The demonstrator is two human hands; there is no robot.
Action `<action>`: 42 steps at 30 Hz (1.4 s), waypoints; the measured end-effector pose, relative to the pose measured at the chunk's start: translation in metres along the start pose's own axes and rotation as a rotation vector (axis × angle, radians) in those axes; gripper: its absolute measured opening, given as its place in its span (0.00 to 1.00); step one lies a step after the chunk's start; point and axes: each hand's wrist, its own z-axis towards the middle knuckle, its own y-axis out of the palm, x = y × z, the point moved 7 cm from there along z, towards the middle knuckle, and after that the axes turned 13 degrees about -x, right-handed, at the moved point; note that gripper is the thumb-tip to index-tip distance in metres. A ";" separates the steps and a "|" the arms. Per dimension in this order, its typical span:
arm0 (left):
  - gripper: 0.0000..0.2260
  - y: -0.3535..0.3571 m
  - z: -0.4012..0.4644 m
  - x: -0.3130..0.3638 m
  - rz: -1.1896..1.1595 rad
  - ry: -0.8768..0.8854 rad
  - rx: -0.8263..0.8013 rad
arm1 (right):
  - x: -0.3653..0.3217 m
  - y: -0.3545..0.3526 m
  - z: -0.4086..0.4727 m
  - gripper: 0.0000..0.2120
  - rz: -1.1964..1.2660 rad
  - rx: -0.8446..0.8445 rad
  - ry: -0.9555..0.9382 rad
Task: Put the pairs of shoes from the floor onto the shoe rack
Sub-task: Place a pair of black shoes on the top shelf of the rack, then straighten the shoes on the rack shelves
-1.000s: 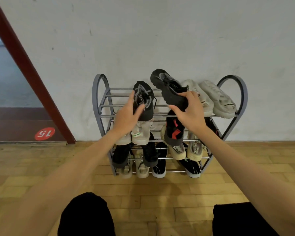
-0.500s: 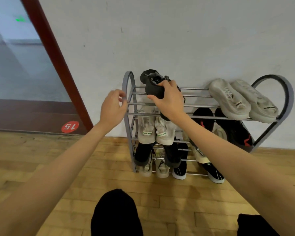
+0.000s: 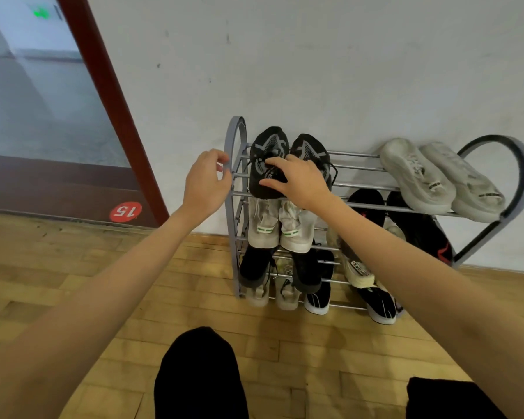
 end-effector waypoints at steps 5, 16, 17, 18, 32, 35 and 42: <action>0.13 0.014 -0.001 0.025 0.035 0.197 -0.052 | 0.030 -0.010 -0.033 0.31 0.193 0.213 -0.052; 0.38 0.083 0.016 0.034 0.271 0.121 -0.365 | 0.076 0.025 -0.041 0.31 0.456 0.006 0.089; 0.36 0.084 0.016 0.032 0.258 0.119 -0.361 | 0.075 0.026 -0.039 0.29 0.470 0.022 0.092; 0.33 0.084 0.017 0.031 0.242 0.121 -0.354 | 0.074 0.027 -0.036 0.27 0.486 0.038 0.097; 0.28 0.080 0.008 0.021 0.177 0.129 -0.259 | 0.074 0.046 -0.026 0.36 0.384 0.019 0.186; 0.29 0.079 0.002 0.024 0.210 0.149 -0.262 | 0.072 0.048 -0.027 0.38 0.360 0.012 0.205; 0.23 0.073 -0.048 0.022 0.171 0.176 0.001 | 0.057 0.044 -0.097 0.20 0.218 0.384 -0.011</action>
